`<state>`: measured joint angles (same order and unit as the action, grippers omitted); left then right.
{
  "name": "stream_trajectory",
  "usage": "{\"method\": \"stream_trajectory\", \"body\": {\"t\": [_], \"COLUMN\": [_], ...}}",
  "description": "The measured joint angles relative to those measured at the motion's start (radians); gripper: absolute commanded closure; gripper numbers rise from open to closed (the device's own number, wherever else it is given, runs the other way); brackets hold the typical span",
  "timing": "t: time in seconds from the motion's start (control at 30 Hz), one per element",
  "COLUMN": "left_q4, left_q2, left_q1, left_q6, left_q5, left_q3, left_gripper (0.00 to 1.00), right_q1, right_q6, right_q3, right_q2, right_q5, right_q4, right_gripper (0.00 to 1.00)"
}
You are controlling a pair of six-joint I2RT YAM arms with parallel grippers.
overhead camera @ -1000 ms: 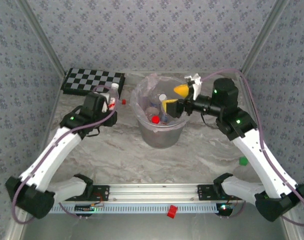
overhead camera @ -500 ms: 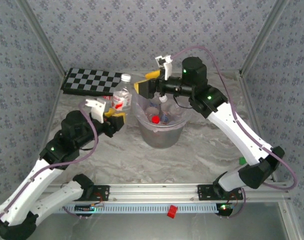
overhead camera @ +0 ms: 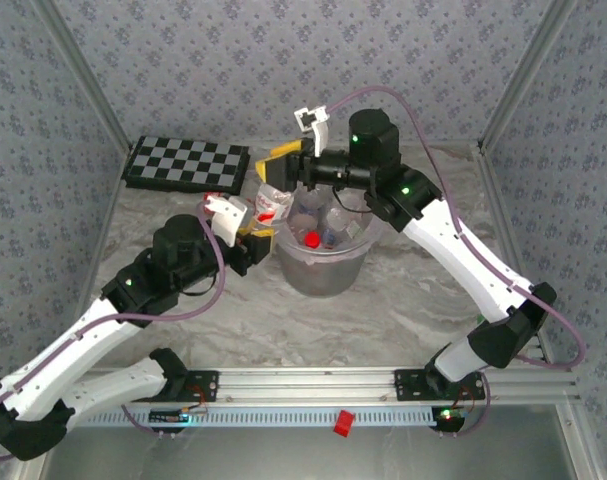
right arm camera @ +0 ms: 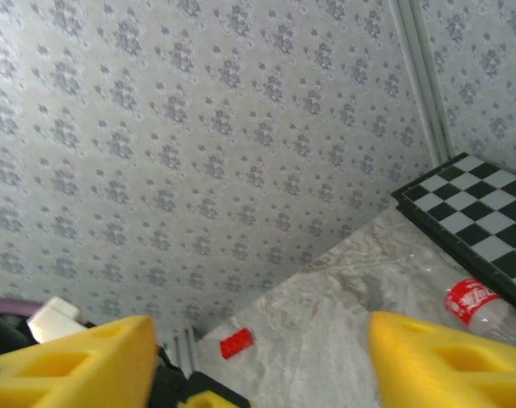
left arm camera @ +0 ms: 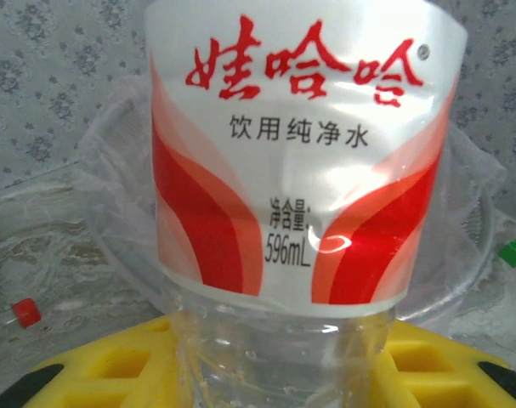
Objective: Put the plastic bottles in the bin
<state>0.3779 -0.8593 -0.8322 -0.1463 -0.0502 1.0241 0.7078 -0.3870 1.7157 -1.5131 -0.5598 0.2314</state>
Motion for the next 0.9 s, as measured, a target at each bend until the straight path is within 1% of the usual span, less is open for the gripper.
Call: {"method": "stream_trajectory", "body": {"t": [0.03, 0.07, 0.13, 0.23, 0.27, 0.33, 0.43, 0.47, 0.5, 0.57, 0.63, 0.7, 0.77, 0.9], "left_q4": [0.000, 0.000, 0.000, 0.000, 0.000, 0.005, 0.007, 0.006, 0.003, -0.008, -0.008, -0.008, -0.008, -0.008], "left_q2": [0.001, 0.002, 0.008, 0.022, 0.026, 0.027, 0.027, 0.027, 0.027, 0.027, 0.029, 0.033, 0.041, 0.055], "left_q1": [0.000, 0.000, 0.000, 0.000, 0.000, 0.000, 0.000, 0.000, 0.000, 0.000, 0.000, 0.000, 0.001, 0.001], "left_q6": [0.000, 0.000, -0.001, -0.004, -0.004, -0.004, -0.002, -0.002, -0.002, 0.003, -0.002, -0.005, -0.011, -0.022], "left_q5": [-0.006, -0.016, -0.035, -0.064, -0.069, -0.072, -0.074, -0.074, -0.072, -0.071, -0.070, -0.069, -0.071, -0.098], "left_q3": [0.000, 0.000, 0.000, 0.000, 0.000, 0.000, 0.000, 0.000, 0.000, 0.000, 0.003, 0.006, 0.006, 0.006], "left_gripper": [0.69, 0.69, 0.69, 0.67, 0.65, 0.58, 0.53, 0.47, 0.40, 0.26, 0.15, 0.12, 0.10, 0.10], "right_q1": [0.002, 0.002, 0.003, 0.003, 0.004, 0.005, 0.006, 0.006, 0.006, 0.008, 0.006, -0.002, -0.019, -0.090], "right_q6": [0.007, 0.014, 0.025, 0.034, 0.036, 0.036, 0.019, 0.017, 0.017, 0.029, 0.061, 0.093, 0.126, 0.187], "right_q3": [0.001, 0.003, 0.003, 0.003, 0.003, 0.003, 0.005, 0.009, 0.013, 0.031, 0.063, 0.088, 0.095, 0.084], "right_q2": [0.000, 0.000, 0.000, 0.000, 0.000, 0.000, 0.000, 0.000, 0.000, 0.000, 0.001, 0.013, 0.043, 0.154], "right_q5": [0.005, 0.011, 0.019, 0.027, 0.030, 0.030, 0.031, 0.032, 0.033, 0.035, 0.063, 0.099, 0.142, 0.246], "right_q4": [0.011, 0.024, 0.037, 0.046, 0.046, 0.043, 0.041, 0.042, 0.043, 0.057, 0.071, 0.079, 0.082, 0.066], "right_gripper": [0.21, 0.23, 0.32, 0.49, 0.54, 0.63, 0.74, 0.76, 0.78, 0.80, 0.82, 0.85, 0.86, 0.91]}}
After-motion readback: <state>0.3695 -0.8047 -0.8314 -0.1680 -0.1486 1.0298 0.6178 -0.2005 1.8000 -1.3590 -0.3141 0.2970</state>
